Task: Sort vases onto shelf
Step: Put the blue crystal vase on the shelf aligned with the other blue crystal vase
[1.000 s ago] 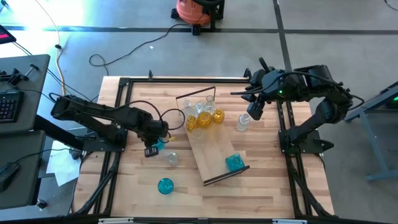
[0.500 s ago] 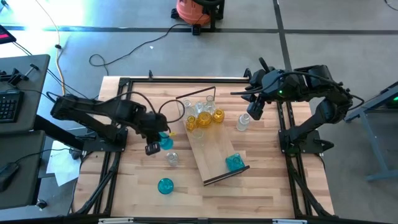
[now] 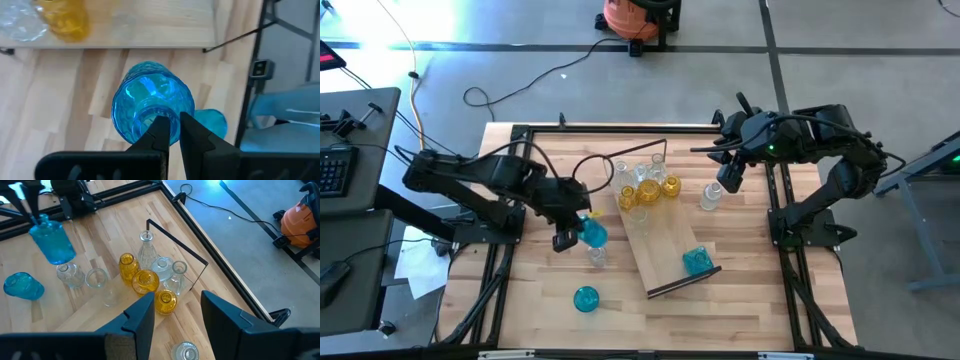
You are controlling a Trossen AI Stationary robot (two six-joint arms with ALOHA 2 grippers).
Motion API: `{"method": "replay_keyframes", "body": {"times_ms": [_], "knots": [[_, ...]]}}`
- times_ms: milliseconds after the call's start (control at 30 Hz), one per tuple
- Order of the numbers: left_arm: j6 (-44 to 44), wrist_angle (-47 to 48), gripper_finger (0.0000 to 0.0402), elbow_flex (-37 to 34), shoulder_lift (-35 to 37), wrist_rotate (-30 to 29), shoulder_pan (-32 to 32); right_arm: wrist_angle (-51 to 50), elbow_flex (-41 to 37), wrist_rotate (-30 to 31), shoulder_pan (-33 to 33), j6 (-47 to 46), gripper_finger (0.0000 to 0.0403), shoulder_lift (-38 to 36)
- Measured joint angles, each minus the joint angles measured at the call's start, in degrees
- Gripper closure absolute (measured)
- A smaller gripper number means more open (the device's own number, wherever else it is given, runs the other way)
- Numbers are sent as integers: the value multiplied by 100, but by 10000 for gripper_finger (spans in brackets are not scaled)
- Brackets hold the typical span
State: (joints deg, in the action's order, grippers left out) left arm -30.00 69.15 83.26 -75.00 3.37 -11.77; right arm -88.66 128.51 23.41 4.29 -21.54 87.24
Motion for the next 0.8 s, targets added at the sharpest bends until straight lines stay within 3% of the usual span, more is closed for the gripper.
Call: {"method": "replay_keyframes", "body": {"times_ms": [267,800], "knots": [[-25,-216,391,355,-591,159,-272,17,0,-1,0,0,258,2],[1141,-670,391,1152,-1961,558,-106,42,0,54,0,-2,258,2]]}}
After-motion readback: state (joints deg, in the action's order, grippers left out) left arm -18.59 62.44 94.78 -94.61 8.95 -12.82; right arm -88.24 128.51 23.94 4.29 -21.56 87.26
